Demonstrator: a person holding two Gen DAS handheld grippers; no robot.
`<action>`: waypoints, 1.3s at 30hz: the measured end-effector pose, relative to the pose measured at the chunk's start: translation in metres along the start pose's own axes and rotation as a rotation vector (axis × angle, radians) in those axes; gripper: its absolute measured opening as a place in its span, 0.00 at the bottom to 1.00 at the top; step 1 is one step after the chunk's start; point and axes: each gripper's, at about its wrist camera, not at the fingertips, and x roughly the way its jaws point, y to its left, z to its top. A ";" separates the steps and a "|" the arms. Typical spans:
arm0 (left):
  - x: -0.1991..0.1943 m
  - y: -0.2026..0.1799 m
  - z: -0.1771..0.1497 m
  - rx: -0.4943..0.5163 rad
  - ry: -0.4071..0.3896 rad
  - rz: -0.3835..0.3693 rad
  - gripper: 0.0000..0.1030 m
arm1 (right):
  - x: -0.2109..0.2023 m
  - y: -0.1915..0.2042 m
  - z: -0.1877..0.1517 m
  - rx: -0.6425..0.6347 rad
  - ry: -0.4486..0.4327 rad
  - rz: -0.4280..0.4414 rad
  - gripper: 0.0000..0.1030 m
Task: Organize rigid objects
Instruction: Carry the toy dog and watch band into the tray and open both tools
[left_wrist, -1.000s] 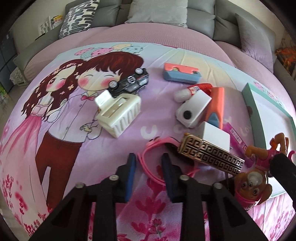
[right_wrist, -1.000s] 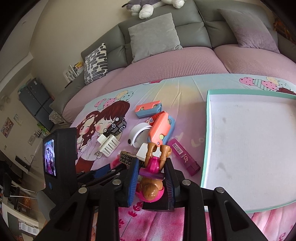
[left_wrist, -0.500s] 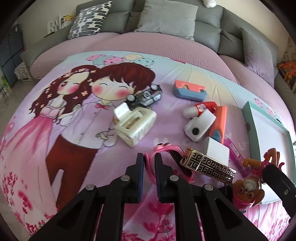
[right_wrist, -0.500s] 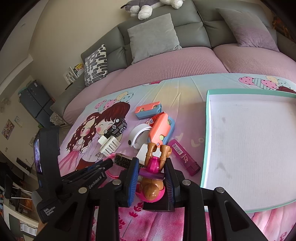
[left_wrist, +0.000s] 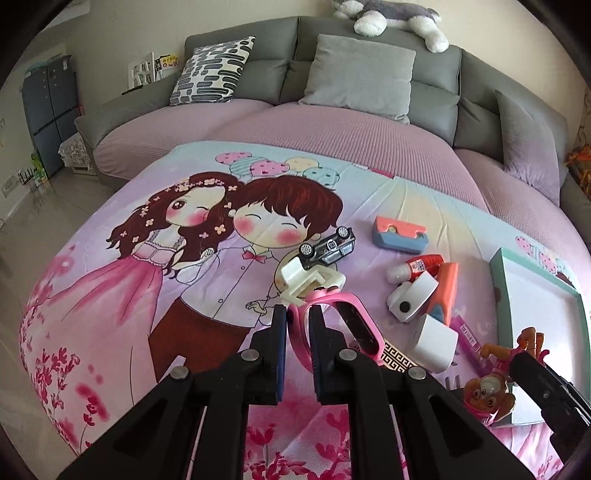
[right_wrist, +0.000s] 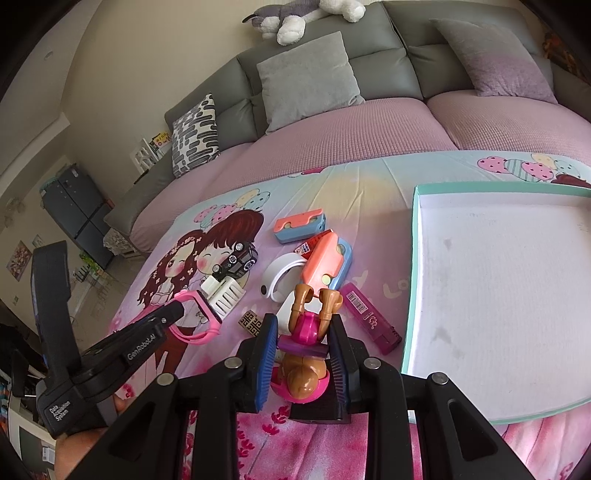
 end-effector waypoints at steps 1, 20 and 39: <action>-0.001 0.000 0.000 -0.001 -0.003 -0.001 0.11 | -0.001 0.000 0.001 0.000 -0.005 0.004 0.29; -0.014 -0.043 0.015 0.021 -0.012 -0.127 0.12 | -0.039 -0.071 0.023 0.103 -0.208 -0.222 0.29; -0.031 -0.234 0.030 0.392 -0.029 -0.360 0.12 | -0.096 -0.178 0.023 0.313 -0.334 -0.506 0.29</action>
